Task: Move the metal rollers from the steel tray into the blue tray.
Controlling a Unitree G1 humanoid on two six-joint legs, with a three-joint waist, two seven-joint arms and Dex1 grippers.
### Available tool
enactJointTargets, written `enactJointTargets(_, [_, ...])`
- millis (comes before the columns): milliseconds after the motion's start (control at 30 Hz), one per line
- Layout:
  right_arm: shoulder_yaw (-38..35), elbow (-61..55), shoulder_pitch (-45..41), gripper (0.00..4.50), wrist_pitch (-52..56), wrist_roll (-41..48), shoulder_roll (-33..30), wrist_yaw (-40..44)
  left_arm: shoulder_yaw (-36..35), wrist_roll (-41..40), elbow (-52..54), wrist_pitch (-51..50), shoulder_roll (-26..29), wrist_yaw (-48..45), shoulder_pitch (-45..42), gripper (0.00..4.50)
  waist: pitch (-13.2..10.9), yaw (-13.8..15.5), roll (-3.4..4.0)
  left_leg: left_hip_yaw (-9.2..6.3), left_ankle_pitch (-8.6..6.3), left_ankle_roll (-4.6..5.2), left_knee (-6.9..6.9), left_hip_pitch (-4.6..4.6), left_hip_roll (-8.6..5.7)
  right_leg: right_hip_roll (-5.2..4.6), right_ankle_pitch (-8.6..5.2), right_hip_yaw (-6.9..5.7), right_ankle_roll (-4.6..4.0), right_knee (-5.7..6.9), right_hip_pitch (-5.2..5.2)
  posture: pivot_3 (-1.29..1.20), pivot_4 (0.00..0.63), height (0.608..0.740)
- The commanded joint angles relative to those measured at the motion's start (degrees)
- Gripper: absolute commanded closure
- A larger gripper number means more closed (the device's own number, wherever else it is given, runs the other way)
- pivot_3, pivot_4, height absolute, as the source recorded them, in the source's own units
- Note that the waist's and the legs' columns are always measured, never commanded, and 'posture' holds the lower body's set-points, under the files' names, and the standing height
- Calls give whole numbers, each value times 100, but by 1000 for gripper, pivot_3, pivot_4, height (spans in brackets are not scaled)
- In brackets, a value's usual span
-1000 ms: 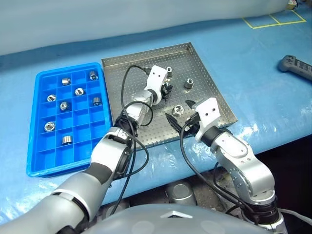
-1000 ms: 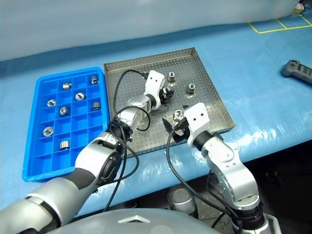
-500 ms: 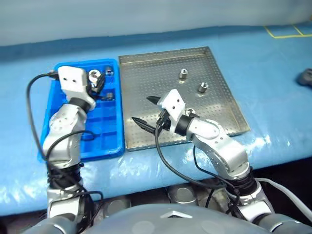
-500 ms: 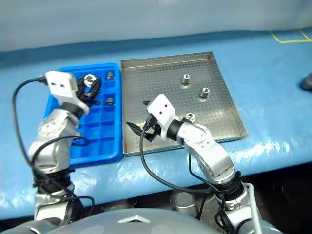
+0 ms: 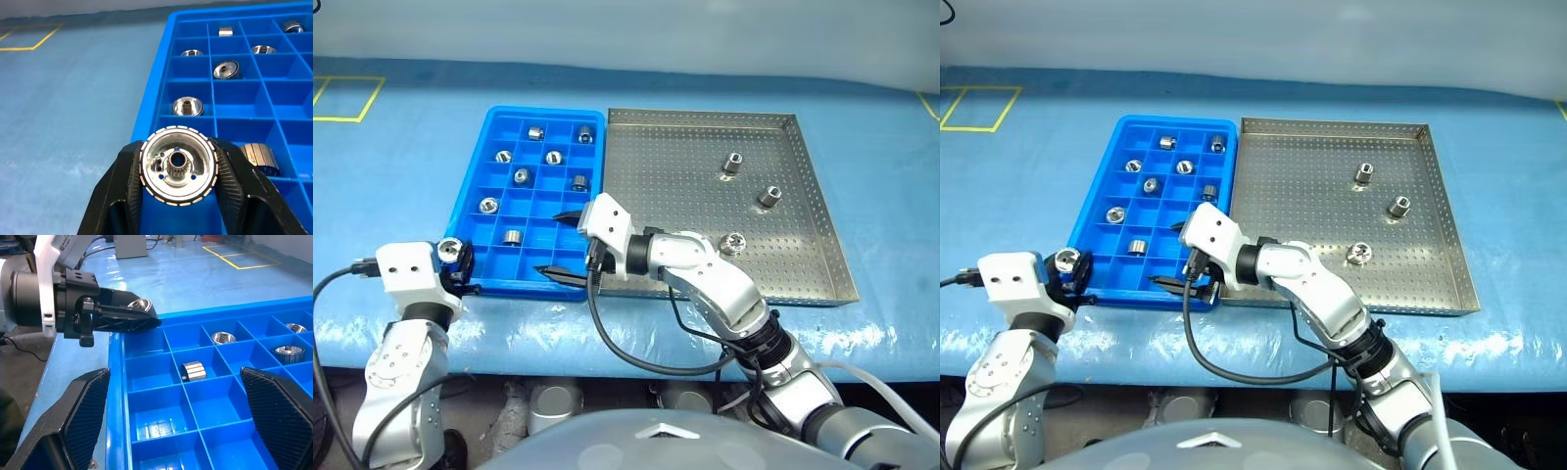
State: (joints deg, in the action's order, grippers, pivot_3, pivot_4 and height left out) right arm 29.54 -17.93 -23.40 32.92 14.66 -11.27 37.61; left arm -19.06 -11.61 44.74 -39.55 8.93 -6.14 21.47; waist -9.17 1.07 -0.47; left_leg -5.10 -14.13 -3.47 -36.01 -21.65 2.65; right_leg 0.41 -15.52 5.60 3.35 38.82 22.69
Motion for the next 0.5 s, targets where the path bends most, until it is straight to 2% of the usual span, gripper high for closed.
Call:
enactJointTargets(33, [-41, -154, 43, 0, -74, 11, 16, 27, 71, 146, 89, 34, -38, 176, 61, 2804, 0, -4, 0, 0, 0, 0, 1, 0, 0, 0, 0, 0, 0, 0, 1, 172, 150, 740])
enactJointTargets(167, [-199, -359, 245, 0, 53, 99, -71, -44, 56, 48, 16, 6, -187, 278, 63, 2804, 0, -17, 0, 0, 0, 0, 6, -2, 0, -1, -2, 0, -3, -3, 2, 149, 150, 740])
enactJointTargets(200, [-239, -422, 305, 0, 89, 105, -112, -64, 63, -11, 24, 14, -221, 266, 37, 2079, 0, -20, 0, 1, 0, 0, 6, -3, 0, -1, -3, 0, -4, -4, 2, 143, 150, 740])
enactJointTargets(400, [-669, -859, 694, 0, 395, 155, -304, -386, 237, -589, -50, 228, -383, -20, -503, 238, 0, -38, 0, 1, 0, 0, 3, -5, 0, -1, -3, -1, -4, -4, 3, 95, 150, 740])
enactJointTargets(433, [-769, -932, 744, 0, 445, 149, -328, -464, 301, -651, -84, 257, -374, -82, -589, 52, 1, -58, 0, 1, 0, 0, 2, -5, 0, -1, -3, 0, -3, -4, 3, 66, 150, 740])
enactJointTargets(500, [-1063, -1086, 854, 0, 584, 116, -344, -738, 501, -734, -159, 346, -321, -245, -775, 52, 1, -125, 0, 4, 0, -1, 1, -5, -1, -2, -2, 2, -2, -4, 2, 34, 150, 740])
